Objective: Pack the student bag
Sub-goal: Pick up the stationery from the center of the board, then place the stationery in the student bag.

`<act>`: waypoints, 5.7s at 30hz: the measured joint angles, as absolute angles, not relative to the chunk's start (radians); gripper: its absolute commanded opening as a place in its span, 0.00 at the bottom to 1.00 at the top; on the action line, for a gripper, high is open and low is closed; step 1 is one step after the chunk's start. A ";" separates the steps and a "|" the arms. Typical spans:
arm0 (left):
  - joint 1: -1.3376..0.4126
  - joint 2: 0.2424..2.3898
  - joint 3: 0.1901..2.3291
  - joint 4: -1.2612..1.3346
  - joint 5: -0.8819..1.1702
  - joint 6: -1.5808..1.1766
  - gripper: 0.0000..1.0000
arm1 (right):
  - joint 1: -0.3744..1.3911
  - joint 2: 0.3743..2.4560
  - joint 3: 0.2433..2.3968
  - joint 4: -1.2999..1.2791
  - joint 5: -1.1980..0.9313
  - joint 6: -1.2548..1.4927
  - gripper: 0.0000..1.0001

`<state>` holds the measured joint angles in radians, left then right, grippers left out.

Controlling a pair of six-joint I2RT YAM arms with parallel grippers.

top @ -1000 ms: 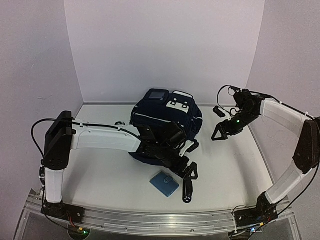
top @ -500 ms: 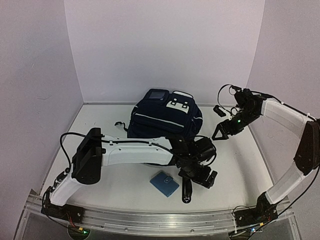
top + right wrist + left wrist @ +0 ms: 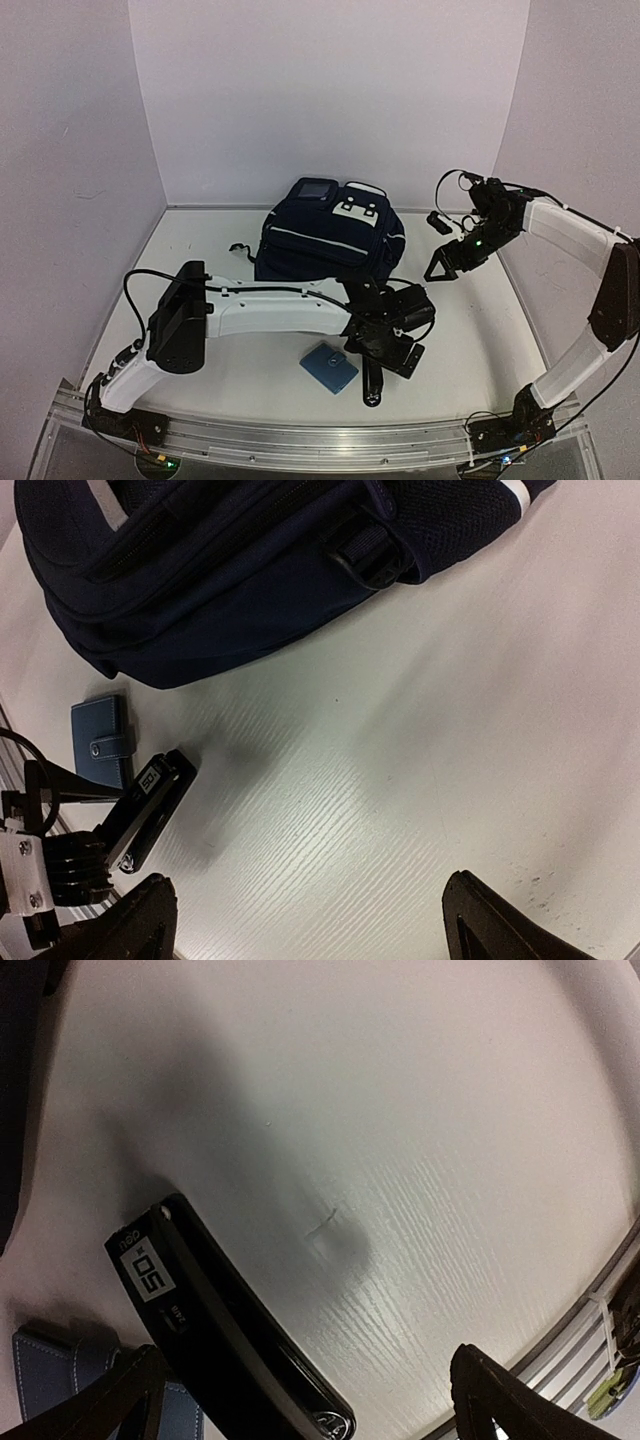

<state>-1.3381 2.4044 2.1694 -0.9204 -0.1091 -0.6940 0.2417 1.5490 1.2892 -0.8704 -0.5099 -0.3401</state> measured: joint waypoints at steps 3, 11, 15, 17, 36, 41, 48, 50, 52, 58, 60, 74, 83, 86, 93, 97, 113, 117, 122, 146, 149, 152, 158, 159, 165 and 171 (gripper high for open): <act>-1.340 2.401 2.146 -0.939 -0.127 -0.731 1.00 | 0.242 1.549 1.289 -0.870 -0.510 -0.340 0.92; -1.339 2.401 2.098 -0.964 -0.103 -0.756 0.80 | 0.242 1.549 1.289 -0.870 -0.510 -0.340 0.92; -1.339 2.401 2.097 -0.927 -0.064 -0.717 0.63 | 0.242 1.549 1.289 -0.871 -0.510 -0.340 0.92; -1.338 2.401 2.097 -0.903 -0.047 -0.679 0.58 | 0.242 1.549 1.289 -0.870 -0.510 -0.340 0.92; -1.288 2.401 2.093 -0.864 0.051 -0.290 0.68 | 0.242 1.549 1.289 -0.870 -0.509 -0.340 0.92; -1.298 2.403 2.093 -0.903 0.052 -0.281 0.71 | 0.242 1.550 1.289 -0.870 -0.510 -0.340 0.92; -1.304 2.457 2.142 -0.943 0.046 -0.305 0.61 | 0.242 1.563 1.289 -0.870 -0.512 -0.339 0.92; -1.304 2.480 2.161 -0.949 0.041 -0.322 0.59 | 0.242 1.567 1.289 -0.870 -0.513 -0.339 0.92; -1.304 2.493 2.181 -0.954 0.032 -0.340 0.57 | 0.242 1.569 1.289 -0.870 -0.513 -0.339 0.92; -1.307 2.526 2.232 -0.974 0.023 -0.379 0.46 | 0.241 1.575 1.291 -0.870 -0.514 -0.337 0.91; -1.308 2.537 2.252 -0.987 0.022 -0.389 0.51 | 0.241 1.578 1.295 -0.871 -0.514 -0.336 0.91; -1.327 2.589 2.350 -1.068 -0.012 -0.401 0.35 | 0.241 1.589 1.308 -0.870 -0.515 -0.331 0.91; -1.327 2.557 2.293 -1.028 -0.020 -0.421 0.13 | 0.241 1.595 1.320 -0.871 -0.522 -0.327 0.91; -1.326 2.516 2.217 -0.986 -0.041 -0.425 0.06 | 0.241 1.605 1.323 -0.871 -0.529 -0.323 0.91; -1.308 2.338 1.964 -0.832 -0.077 -0.438 0.00 | 0.241 1.609 1.355 -0.876 -0.556 -0.316 0.90; -1.275 2.205 1.844 -0.725 -0.078 -0.448 0.00 | 0.241 1.617 1.391 -0.876 -0.577 -0.311 0.89; -1.138 1.651 1.269 -0.295 -0.056 -0.627 0.00 | 0.485 1.706 1.638 -0.812 -0.460 -0.321 0.87; -1.110 1.537 1.157 -0.268 -0.081 -0.689 0.00 | 0.593 1.785 1.709 -0.783 -0.401 -0.334 0.87; -1.069 1.420 1.059 -0.250 -0.109 -0.769 0.00 | 0.674 1.884 1.780 -0.746 -0.347 -0.340 0.87; -0.992 1.275 0.933 -0.287 -0.160 -0.941 0.00 | 0.817 2.058 1.895 -0.662 -0.011 -0.420 0.35; -0.989 1.275 0.931 -0.283 -0.157 -0.943 0.00 | 0.817 2.055 1.905 -0.664 -0.012 -0.411 0.15; -0.981 1.275 0.918 -0.262 -0.150 -0.943 0.00 | 0.817 2.050 1.914 -0.666 -0.015 -0.411 0.00; -0.965 1.280 0.882 -0.189 -0.092 -0.940 0.00 | 0.818 2.049 1.956 -0.680 -0.016 -0.382 0.00; -0.962 1.284 0.875 -0.166 -0.075 -0.940 0.00 | 0.817 2.049 1.970 -0.686 -0.018 -0.374 0.00; -0.935 1.348 0.865 -0.005 0.051 -0.942 0.00 | 0.805 2.049 2.066 -0.709 -0.028 -0.334 0.00; -0.865 1.462 0.865 0.197 0.195 -1.001 0.00 | 0.797 2.049 2.091 -0.728 -0.047 -0.309 0.00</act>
